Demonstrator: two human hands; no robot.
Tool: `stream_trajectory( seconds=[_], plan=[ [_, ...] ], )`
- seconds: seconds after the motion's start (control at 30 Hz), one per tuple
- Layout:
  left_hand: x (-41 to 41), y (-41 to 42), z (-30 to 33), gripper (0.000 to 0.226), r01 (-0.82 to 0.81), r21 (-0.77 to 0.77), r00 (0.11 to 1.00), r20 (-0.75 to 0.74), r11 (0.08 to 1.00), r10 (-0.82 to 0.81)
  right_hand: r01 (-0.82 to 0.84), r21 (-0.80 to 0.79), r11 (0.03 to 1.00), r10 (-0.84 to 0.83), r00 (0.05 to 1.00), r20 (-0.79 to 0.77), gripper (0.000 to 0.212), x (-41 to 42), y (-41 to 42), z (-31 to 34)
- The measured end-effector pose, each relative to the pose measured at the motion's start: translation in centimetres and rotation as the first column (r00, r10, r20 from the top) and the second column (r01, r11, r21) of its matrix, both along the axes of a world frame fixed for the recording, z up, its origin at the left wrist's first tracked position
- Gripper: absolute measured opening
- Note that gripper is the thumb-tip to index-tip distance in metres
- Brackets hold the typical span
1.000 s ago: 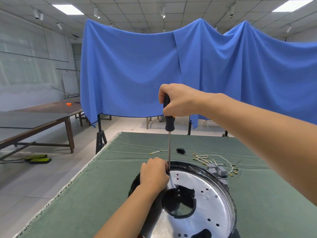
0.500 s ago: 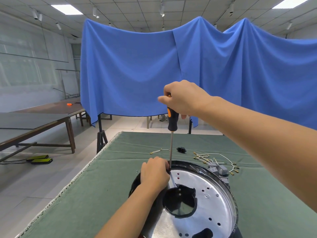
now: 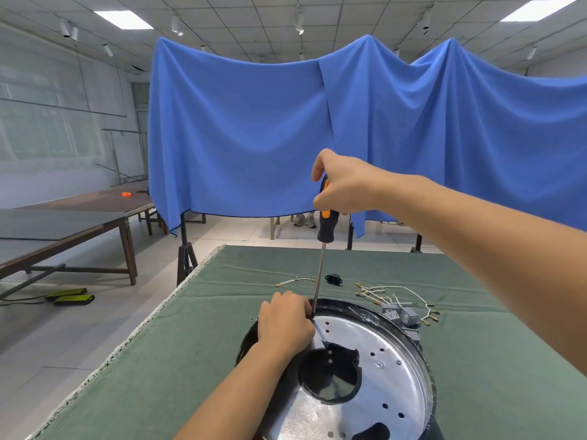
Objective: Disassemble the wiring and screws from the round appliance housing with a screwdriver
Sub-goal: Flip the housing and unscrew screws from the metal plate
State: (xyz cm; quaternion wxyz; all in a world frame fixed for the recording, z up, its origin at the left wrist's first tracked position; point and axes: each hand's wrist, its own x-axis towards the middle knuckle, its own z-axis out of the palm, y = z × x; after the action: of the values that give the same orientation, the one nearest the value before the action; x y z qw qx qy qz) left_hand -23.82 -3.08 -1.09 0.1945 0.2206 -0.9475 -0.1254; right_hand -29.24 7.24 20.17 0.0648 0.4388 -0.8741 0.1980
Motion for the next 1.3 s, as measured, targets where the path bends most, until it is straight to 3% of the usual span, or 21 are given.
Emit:
stream_trajectory(
  seconds=[0.17, 0.27, 0.33, 0.4, 0.5, 0.6, 0.7, 0.9, 0.97, 1.07, 1.1, 1.2, 1.3],
  plan=[
    [0.0, 0.1, 0.0, 0.026, 0.024, -0.021, 0.999, 0.027, 0.999, -0.024, 0.060, -0.018, 0.998, -0.062, 0.976, -0.209, 0.037, 0.1, 0.1, -0.9],
    [0.0, 0.1, 0.0, 0.025, 0.016, -0.005, 0.999, 0.030, 1.000, -0.016, 0.021, -0.089, 0.996, -0.029, 0.996, -0.089, 0.019, -0.1, 0.0, -1.0],
    [0.0, 0.1, 0.0, 0.025, 0.013, 0.000, 1.000, 0.027, 1.000, -0.013, -0.028, -0.075, 0.997, 0.028, 1.000, 0.002, 0.024, 0.0, 0.2, -0.8],
    [0.0, 0.1, 0.1, 0.024, 0.009, 0.006, 1.000, 0.026, 1.000, -0.009, -0.007, -0.024, 1.000, 0.005, 0.996, -0.090, 0.027, 0.1, 0.3, -0.9],
    [0.0, 0.1, 0.0, 0.025, 0.008, 0.005, 0.999, 0.034, 1.000, -0.009, 0.071, -0.074, 0.995, -0.084, 0.976, -0.199, 0.031, 0.0, 0.3, -1.3],
    [0.0, 0.1, 0.1, 0.026, 0.008, 0.001, 0.999, 0.037, 1.000, -0.008, 0.059, -0.130, 0.990, -0.070, 0.994, -0.086, 0.018, -0.2, 0.3, -1.3],
    [-0.1, 0.0, 0.1, 0.027, 0.005, -0.005, 0.999, 0.032, 1.000, -0.005, 0.049, -0.156, 0.987, -0.046, 0.999, 0.026, 0.025, -0.1, 0.5, -1.2],
    [-0.1, -0.1, -0.1, 0.026, 0.014, -0.006, 1.000, 0.015, 1.000, -0.014, 0.218, -0.126, 0.968, -0.244, 0.938, -0.247, 0.042, -0.5, 0.5, -1.6],
    [-0.2, -0.2, -0.2, 0.026, 0.017, -0.002, 1.000, 0.011, 1.000, -0.017, 0.208, -0.128, 0.970, -0.226, 0.963, -0.144, 0.028, -0.7, 0.5, -1.4],
    [-0.4, -0.2, -0.3, 0.027, 0.016, -0.001, 1.000, 0.005, 1.000, -0.016, 0.167, -0.090, 0.982, -0.154, 0.979, 0.136, 0.009, -0.6, 0.7, -0.3],
    [-0.4, -0.3, -0.3, 0.026, 0.015, -0.002, 1.000, 0.004, 1.000, -0.015, 0.153, -0.065, 0.986, -0.140, 0.975, 0.172, 0.012, -0.5, 0.8, 0.1],
    [-0.3, -0.3, -0.3, 0.026, 0.011, -0.002, 1.000, 0.001, 1.000, -0.011, 0.145, -0.034, 0.989, -0.138, 0.978, 0.158, 0.029, -0.5, 0.7, 0.1],
    [-0.3, -0.2, -0.3, 0.024, 0.014, -0.006, 1.000, -0.007, 1.000, -0.014, 0.142, -0.104, 0.984, -0.133, 0.987, 0.090, 0.030, -0.4, 0.5, -0.6]
  ],
)
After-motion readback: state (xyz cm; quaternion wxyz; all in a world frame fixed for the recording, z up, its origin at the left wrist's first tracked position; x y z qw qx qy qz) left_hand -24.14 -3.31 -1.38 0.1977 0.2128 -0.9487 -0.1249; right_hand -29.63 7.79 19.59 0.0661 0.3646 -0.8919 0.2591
